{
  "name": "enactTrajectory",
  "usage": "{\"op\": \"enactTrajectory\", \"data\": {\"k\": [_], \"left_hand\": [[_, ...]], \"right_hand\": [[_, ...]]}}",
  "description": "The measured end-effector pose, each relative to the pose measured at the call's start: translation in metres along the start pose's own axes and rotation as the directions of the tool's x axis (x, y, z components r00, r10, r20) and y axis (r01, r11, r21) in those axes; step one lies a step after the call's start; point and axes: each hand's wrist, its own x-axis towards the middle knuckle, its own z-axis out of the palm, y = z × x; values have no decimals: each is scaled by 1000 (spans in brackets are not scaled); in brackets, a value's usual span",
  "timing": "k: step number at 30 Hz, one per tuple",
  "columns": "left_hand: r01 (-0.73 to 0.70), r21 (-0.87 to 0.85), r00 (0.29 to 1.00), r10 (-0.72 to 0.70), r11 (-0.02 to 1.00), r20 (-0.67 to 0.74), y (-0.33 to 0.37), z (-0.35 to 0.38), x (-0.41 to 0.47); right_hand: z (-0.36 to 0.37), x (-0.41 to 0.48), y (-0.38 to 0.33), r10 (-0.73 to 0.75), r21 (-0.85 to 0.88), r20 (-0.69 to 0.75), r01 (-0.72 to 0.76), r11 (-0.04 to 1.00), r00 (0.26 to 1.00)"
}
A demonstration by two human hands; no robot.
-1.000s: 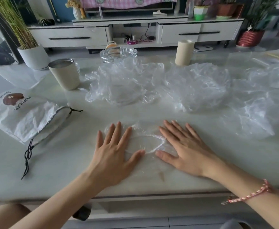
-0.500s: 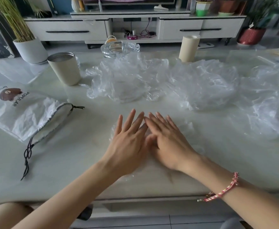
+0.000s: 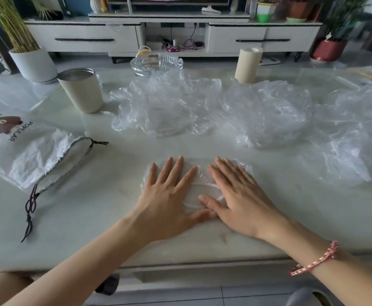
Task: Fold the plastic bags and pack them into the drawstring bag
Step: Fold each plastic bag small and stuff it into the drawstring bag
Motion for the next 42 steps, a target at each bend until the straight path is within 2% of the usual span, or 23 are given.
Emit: {"op": "enactTrajectory", "data": {"k": [2,4,5,7,9,11,14,16,19,21,25,29,33,35,40,42], "left_hand": [[-34,-50,997,30,998,-77,0,-4,-2],[-119,-47,979,109,992,-171,-2,-10,-8],[-162,-38,960,148,986,-236,-4,-12,-11],[-218,-133,930,164,967,-329,-5,-22,-20],[-185,-283,948,94,941,-305,-6,-34,-27],[-141,-387,979,70,911,-192,-8,-40,-28],[-132,-394,991,112,910,-75,-13,-39,-25],[-120,-419,991,133,900,1,-18,-40,-24],[-74,-458,980,150,886,131,-23,-46,-26],[-48,-435,981,123,899,147,-26,-48,-25],[-37,-522,998,10,852,-54,-31,-41,-11],[137,-662,963,-255,737,-85,-32,-31,7],[295,-510,908,-403,808,-112,-28,-23,30],[350,-357,885,-431,866,-175,-23,-23,39],[453,16,849,-426,891,-313,-13,-19,47],[373,11,844,-335,928,-420,-19,-14,49]], "right_hand": [[0,0,1,-15,124,-113,29,992,993],[-8,-5,1,14,318,-261,73,945,965],[-15,-10,2,28,395,-271,85,915,962],[-33,-24,4,-25,504,-156,102,857,987],[-38,-38,9,-117,462,-15,111,880,993],[-32,-48,12,-160,331,4,149,932,987],[-21,-45,8,-184,179,-154,210,961,971],[-18,-38,9,-185,153,-256,229,961,949],[-26,-33,12,-6,437,-214,101,894,977],[-29,-28,14,85,566,-221,58,822,971],[-26,-8,16,192,617,-309,43,786,931],[-19,15,19,300,575,-301,-78,814,905],[-18,30,19,332,402,-286,-202,893,899],[-19,35,19,353,327,-312,-249,912,882],[-19,41,27,431,129,-379,-414,901,819],[-21,38,34,448,68,-411,-463,884,794]]}}
